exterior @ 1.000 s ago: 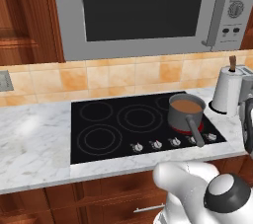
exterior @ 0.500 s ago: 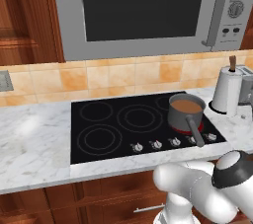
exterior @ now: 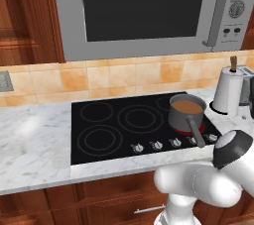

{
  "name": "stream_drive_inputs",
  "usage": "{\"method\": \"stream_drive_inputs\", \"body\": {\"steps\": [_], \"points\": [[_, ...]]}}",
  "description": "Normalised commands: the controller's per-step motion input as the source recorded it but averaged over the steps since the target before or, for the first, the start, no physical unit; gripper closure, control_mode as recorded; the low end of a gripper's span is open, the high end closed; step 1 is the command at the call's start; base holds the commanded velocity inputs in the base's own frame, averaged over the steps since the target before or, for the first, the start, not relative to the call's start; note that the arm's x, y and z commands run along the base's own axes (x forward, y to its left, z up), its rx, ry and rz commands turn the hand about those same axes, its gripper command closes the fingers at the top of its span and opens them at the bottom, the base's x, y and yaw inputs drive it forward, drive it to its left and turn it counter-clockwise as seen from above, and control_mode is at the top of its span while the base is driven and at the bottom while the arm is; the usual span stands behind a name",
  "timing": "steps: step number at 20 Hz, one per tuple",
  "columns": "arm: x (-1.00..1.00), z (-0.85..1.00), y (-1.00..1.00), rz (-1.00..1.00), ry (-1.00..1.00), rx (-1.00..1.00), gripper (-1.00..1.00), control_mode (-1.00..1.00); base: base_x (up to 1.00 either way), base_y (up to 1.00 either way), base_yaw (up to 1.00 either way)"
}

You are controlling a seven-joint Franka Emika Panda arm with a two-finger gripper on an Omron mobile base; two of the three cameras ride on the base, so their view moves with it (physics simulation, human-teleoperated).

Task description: Pick up the sugar cube(s) and place them in the saucepan with hot chocolate.

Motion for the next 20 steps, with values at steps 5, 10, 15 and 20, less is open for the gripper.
{"method": "stream_drive_inputs", "body": {"steps": [5,10,15,20], "points": [[0.0,-0.15,-0.06,0.11,0.2,0.14,-1.0,-1.0,0.0,0.0,0.0],[0.01,-0.3,-0.06,0.14,0.07,0.11,-1.0,-1.0,0.0,0.0,0.0],[-0.05,-0.31,-0.09,0.11,-0.15,0.11,-1.0,-1.0,0.0,0.0,0.0],[-0.03,-0.04,0.0,0.07,-0.14,0.0,-1.0,-1.0,0.0,0.0,0.0]]}}
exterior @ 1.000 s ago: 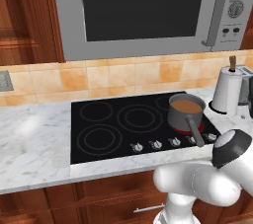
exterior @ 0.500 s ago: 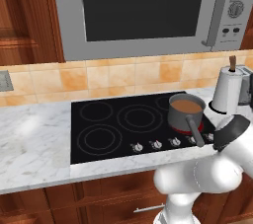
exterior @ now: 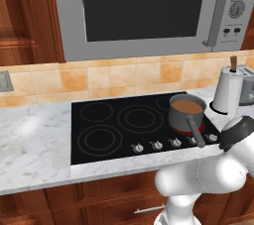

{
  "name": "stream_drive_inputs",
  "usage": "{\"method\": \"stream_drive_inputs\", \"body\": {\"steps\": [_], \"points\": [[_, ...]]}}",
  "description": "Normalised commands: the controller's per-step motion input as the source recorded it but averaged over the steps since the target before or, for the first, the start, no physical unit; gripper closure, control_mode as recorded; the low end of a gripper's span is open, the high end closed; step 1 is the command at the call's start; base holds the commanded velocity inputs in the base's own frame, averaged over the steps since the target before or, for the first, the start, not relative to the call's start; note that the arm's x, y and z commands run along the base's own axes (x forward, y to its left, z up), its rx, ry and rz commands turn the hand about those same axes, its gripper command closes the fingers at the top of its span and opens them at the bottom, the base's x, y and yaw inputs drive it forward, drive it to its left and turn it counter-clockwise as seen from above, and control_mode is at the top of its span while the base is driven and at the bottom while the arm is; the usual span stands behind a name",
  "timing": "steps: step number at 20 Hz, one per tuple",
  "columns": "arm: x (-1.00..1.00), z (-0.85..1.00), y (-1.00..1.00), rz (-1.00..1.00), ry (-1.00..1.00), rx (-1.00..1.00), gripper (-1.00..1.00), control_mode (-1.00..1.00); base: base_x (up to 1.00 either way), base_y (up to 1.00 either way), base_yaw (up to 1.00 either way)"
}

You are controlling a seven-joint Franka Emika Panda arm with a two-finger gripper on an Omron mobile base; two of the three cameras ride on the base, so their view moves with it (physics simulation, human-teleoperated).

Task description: Pick up the sugar cube(s) and place them in the saucepan with hot chocolate.

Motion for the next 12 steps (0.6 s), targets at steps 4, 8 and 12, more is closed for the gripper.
{"method": "stream_drive_inputs", "body": {"steps": [4,8,12], "points": [[0.03,-0.35,-0.04,0.07,-0.09,0.0,-1.0,-1.0,0.0,0.0,0.0],[0.26,-0.27,-0.06,0.08,-0.04,0.0,-1.0,-1.0,0.0,0.0,0.0],[0.37,-0.08,-0.13,0.09,-0.09,0.0,-1.0,-1.0,0.0,0.0,0.0]]}}
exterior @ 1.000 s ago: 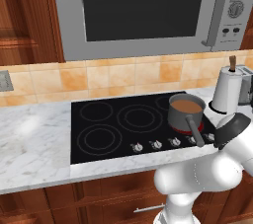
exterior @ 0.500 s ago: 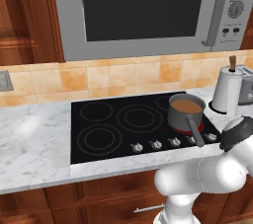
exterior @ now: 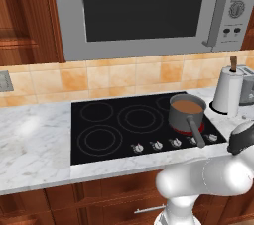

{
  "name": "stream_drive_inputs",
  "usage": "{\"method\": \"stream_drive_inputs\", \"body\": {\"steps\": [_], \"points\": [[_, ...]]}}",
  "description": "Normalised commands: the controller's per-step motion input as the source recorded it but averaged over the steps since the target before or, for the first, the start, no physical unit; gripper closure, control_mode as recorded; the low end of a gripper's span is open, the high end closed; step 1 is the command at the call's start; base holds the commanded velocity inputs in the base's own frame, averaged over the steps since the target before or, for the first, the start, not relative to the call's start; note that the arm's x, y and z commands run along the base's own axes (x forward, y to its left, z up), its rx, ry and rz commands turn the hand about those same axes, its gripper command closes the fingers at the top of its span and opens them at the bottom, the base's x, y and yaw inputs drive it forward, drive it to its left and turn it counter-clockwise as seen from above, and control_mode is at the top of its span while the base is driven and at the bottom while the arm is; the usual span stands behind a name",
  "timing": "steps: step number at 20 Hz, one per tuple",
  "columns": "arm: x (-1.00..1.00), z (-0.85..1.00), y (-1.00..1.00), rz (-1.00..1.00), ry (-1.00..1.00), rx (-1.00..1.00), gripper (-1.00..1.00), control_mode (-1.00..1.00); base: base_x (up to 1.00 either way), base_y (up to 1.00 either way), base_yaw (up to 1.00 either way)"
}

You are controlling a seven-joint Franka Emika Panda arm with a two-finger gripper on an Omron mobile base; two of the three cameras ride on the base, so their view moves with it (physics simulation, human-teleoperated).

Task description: Pick up the sugar cube(s) and place them in the saucepan with hot chocolate.

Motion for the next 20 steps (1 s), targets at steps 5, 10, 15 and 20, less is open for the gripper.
{"method": "stream_drive_inputs", "body": {"steps": [5,10,15,20], "points": [[0.28,-0.14,-0.07,0.08,-0.02,0.0,-1.0,-1.0,0.0,0.0,0.0],[0.13,0.0,-0.04,0.04,0.06,0.0,-1.0,-1.0,0.0,0.0,0.0],[0.28,-0.02,-0.04,0.03,0.1,0.0,-1.0,-1.0,0.0,0.0,0.0],[0.3,-0.15,-0.16,0.0,0.02,0.0,-1.0,-1.0,0.0,0.0,0.0]]}}
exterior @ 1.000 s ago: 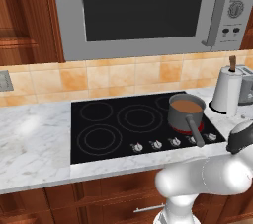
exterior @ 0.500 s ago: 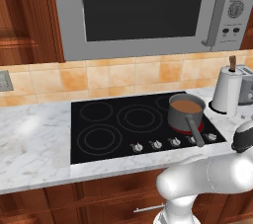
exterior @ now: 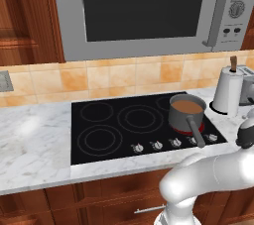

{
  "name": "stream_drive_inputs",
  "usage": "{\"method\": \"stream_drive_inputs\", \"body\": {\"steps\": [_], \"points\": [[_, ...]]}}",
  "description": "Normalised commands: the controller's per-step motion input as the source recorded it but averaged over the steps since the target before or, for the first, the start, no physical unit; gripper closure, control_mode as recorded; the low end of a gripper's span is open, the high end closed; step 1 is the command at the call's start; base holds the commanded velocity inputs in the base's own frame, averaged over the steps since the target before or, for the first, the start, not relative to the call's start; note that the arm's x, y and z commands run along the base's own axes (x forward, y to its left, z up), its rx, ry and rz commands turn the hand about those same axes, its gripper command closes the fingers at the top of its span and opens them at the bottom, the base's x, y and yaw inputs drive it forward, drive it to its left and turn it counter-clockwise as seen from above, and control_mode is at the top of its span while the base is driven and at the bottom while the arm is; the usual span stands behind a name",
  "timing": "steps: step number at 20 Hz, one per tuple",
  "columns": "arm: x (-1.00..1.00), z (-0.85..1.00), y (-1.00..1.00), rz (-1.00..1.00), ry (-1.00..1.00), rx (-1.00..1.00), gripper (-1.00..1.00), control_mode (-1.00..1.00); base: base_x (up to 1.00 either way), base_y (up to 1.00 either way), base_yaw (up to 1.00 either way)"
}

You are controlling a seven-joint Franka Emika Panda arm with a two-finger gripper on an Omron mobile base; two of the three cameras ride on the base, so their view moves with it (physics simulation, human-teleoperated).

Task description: Pick up the sugar cube(s) and place them in the saucepan with hot chocolate.

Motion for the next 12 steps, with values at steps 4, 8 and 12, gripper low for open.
{"method": "stream_drive_inputs", "body": {"steps": [4,8,12], "points": [[0.04,-0.07,-0.35,0.0,0.0,0.0,-1.0,-1.0,0.0,0.0,0.0],[0.0,0.0,-0.43,-0.02,0.0,0.0,-1.0,-1.0,0.0,0.0,0.0],[0.0,0.0,-0.29,-0.06,0.0,0.0,-1.0,-1.0,0.0,0.0,0.0]]}}
